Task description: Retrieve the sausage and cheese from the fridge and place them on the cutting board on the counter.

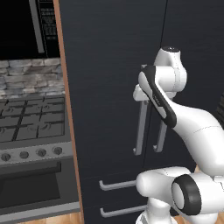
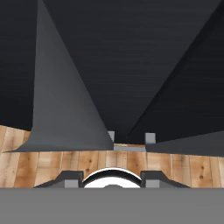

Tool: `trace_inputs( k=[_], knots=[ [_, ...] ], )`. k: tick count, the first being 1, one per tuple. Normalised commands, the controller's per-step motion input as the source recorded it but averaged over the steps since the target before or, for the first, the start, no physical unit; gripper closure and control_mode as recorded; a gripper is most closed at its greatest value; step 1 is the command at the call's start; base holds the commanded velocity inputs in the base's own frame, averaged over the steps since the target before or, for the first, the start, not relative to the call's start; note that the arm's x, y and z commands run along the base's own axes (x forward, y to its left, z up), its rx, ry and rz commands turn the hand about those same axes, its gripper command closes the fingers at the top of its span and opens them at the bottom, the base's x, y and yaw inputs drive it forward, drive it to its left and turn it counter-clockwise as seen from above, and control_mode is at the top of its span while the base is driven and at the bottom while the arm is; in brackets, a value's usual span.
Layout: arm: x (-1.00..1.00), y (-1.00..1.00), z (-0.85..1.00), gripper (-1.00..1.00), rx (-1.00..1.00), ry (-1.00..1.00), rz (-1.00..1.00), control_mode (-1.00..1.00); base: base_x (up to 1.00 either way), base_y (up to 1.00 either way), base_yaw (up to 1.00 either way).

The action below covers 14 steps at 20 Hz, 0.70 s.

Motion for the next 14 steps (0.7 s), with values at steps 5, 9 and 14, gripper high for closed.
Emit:
trace_inputs(
  k=[5, 9, 14],
  knots=[
    [0.0, 0.0, 0.0, -1.0, 0.0, 0.0, 0.0, 1.0, 0.0, 0.0, 0.0],
    [0.0, 0.0, 0.0, -1.0, 0.0, 0.0, 0.0, 1.0, 0.0, 0.0, 0.0],
    [0.0, 0.0, 0.0, -1.0, 0.0, 0.0, 0.0, 1.0, -0.01, 0.0, 0.0]
  ],
)
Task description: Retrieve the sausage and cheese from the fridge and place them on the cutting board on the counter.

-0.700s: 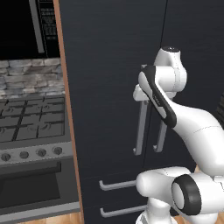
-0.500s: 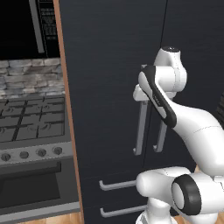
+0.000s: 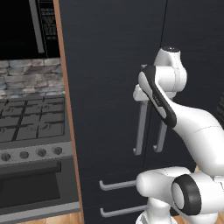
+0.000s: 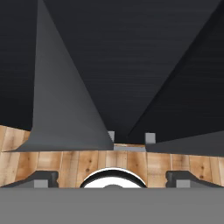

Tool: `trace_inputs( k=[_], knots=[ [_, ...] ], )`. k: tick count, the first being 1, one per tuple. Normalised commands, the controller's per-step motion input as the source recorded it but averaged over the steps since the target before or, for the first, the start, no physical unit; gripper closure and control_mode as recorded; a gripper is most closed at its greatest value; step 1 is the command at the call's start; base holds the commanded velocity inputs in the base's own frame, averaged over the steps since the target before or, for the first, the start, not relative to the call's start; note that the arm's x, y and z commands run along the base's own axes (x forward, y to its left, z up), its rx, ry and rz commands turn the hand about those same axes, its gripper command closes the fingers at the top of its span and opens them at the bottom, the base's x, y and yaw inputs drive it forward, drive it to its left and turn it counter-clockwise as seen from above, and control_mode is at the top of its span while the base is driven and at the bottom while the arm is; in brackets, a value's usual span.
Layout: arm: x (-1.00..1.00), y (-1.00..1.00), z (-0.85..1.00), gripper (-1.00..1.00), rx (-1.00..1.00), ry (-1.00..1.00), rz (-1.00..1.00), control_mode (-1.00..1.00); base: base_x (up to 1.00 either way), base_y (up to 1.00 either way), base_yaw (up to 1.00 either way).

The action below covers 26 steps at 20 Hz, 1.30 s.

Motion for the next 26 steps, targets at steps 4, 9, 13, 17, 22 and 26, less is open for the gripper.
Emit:
trace_inputs(
  k=[4, 9, 13, 17, 22, 26],
  knots=[
    [0.0, 0.0, 0.0, -1.0, 0.0, 0.0, 0.0, 1.0, -0.42, -0.04, -0.01],
    [0.0, 0.0, 0.0, -1.0, 0.0, 0.0, 0.0, 1.0, -0.57, -0.05, 0.0],
    [0.0, 0.0, 0.0, -1.0, 0.0, 0.0, 0.0, 1.0, -0.41, -0.07, -0.01],
    [0.0, 0.0, 0.0, -1.0, 0.0, 0.0, 0.0, 1.0, -0.35, -0.05, 0.0],
    [0.0, 0.0, 0.0, -1.0, 0.0, 0.0, 0.0, 1.0, -0.33, 0.0, 0.0],
    [0.0, 0.0, 0.0, -1.0, 0.0, 0.0, 0.0, 1.0, -0.39, 0.0, -0.01]
  ],
)
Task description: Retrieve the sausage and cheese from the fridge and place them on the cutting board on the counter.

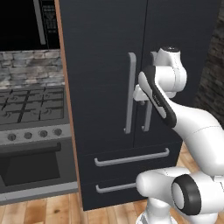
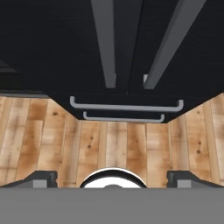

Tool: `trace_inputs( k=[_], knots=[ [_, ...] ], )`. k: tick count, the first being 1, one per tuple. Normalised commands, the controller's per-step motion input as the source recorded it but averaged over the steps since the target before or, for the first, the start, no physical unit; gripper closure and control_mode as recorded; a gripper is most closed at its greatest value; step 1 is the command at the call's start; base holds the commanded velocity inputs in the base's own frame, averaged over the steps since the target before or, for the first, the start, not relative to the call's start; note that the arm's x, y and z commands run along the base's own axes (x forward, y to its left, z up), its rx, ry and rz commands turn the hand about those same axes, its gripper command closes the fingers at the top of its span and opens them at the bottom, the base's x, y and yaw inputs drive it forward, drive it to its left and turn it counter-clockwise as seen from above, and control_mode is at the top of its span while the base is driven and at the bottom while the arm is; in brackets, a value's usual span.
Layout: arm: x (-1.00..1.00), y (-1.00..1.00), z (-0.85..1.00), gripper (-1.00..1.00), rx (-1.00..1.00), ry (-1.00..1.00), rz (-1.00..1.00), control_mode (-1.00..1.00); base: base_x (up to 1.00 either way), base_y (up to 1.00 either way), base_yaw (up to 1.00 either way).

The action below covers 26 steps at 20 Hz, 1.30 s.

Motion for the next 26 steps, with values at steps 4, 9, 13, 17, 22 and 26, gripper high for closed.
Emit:
trace_inputs(
  k=[4, 9, 13, 17, 22, 26],
  knots=[
    [0.0, 0.0, 0.0, -1.0, 0.0, 0.0, 0.0, 1.0, -0.01, 0.0, 0.0],
    [0.0, 0.0, 0.0, -1.0, 0.0, 0.0, 0.0, 1.0, 0.0, 0.0, 0.0],
    [0.0, 0.0, 0.0, -1.0, 0.0, 0.0, 0.0, 1.0, 0.0, 0.0, 0.0],
    [0.0, 0.0, 0.0, -1.0, 0.0, 0.0, 0.0, 1.0, 0.0, 0.0, 0.0],
    [0.0, 0.0, 0.0, -1.0, 0.0, 0.0, 0.0, -1.0, 0.0, 0.0, 0.0],
    [0.0, 0.0, 0.0, -1.0, 0.0, 0.0, 0.0, -1.0, 0.0, 0.0, 0.0]
  ],
)
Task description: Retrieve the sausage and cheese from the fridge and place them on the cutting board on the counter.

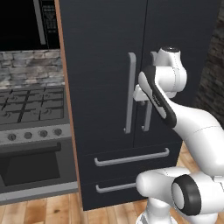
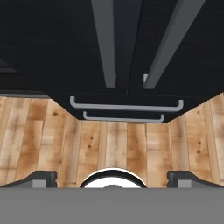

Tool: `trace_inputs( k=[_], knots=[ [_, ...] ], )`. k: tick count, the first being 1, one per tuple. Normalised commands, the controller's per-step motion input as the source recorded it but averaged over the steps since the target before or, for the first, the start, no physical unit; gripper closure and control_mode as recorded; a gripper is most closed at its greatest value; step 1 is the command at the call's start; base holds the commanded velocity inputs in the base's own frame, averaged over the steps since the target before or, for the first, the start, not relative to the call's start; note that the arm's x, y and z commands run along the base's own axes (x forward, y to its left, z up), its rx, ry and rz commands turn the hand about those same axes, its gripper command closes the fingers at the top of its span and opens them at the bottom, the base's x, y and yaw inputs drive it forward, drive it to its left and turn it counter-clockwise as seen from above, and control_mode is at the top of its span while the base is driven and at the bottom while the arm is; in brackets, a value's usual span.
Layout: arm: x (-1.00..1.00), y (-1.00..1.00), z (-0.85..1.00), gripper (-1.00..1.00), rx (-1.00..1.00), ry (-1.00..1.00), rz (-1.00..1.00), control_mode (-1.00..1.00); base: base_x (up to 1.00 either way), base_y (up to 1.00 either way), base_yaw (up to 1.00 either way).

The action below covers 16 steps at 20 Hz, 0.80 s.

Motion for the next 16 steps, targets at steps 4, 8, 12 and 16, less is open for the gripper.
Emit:
trace_inputs(
  k=[4, 8, 12, 16],
  knots=[
    [-0.03, 0.0, -0.03, -1.0, 0.0, 0.0, 0.0, -1.0, 0.0, 0.0, 0.0],
    [0.16, 0.22, -0.18, -1.0, 0.0, -0.15, -0.01, -1.0, 0.0, 0.0, 0.0],
    [0.52, 0.34, -0.04, -1.0, 0.05, -0.32, -0.02, -1.0, 0.0, 0.0, 0.0],
    [0.57, 0.29, 0.0, -1.0, 0.03, -0.19, 0.0, -1.0, 0.0, 0.0, 0.0]
  ],
)
